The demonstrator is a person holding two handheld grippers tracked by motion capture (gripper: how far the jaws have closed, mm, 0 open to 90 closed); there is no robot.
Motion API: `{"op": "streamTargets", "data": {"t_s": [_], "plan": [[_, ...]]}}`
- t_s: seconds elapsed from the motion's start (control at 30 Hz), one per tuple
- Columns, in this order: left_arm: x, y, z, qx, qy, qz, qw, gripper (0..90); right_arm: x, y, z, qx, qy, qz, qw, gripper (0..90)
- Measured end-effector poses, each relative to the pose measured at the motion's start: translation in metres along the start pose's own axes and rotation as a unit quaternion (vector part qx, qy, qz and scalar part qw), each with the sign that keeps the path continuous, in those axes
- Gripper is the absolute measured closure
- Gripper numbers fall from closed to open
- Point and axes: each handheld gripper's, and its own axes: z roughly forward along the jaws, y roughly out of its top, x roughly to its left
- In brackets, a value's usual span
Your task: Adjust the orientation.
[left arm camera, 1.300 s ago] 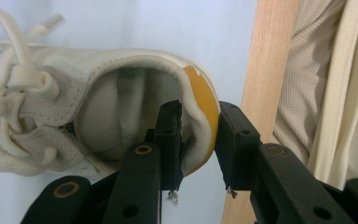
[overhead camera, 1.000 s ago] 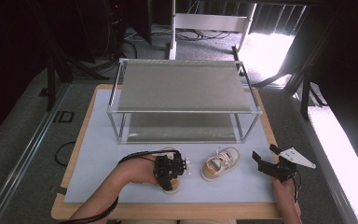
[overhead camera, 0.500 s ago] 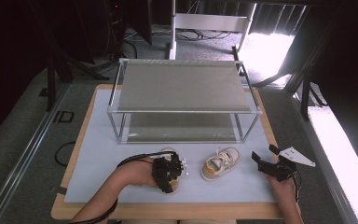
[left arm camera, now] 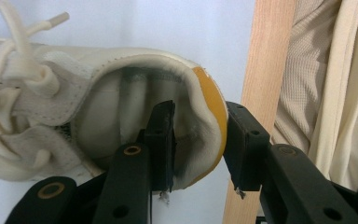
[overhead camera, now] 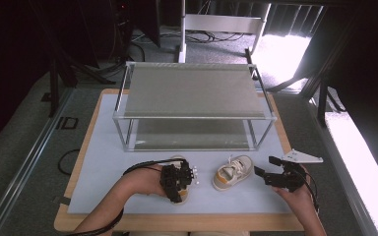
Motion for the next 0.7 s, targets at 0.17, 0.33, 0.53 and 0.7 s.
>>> {"op": "streamTargets", "data": {"t_s": [0.17,0.33,0.53,0.7], "plan": [[-0.001,0.002,-0.003,0.004,0.003,0.002,1.0,64.8,0.025,0.025,-0.007,0.027,0.048,-0.009,0.9984,23.3],[-0.001,0.002,-0.004,0.006,0.003,0.004,1.0,65.8,0.048,0.048,-0.003,0.081,0.099,-0.038,0.9911,23.7],[-0.001,0.003,-0.004,0.007,0.003,0.009,0.9999,66.1,0.071,0.07,0.008,0.15,0.12,-0.091,0.9772,34.9],[-0.001,0.004,-0.003,0.007,0.003,0.012,0.9999,66.7,0.085,0.082,0.025,0.212,0.137,-0.115,0.9607,43.1]]}}
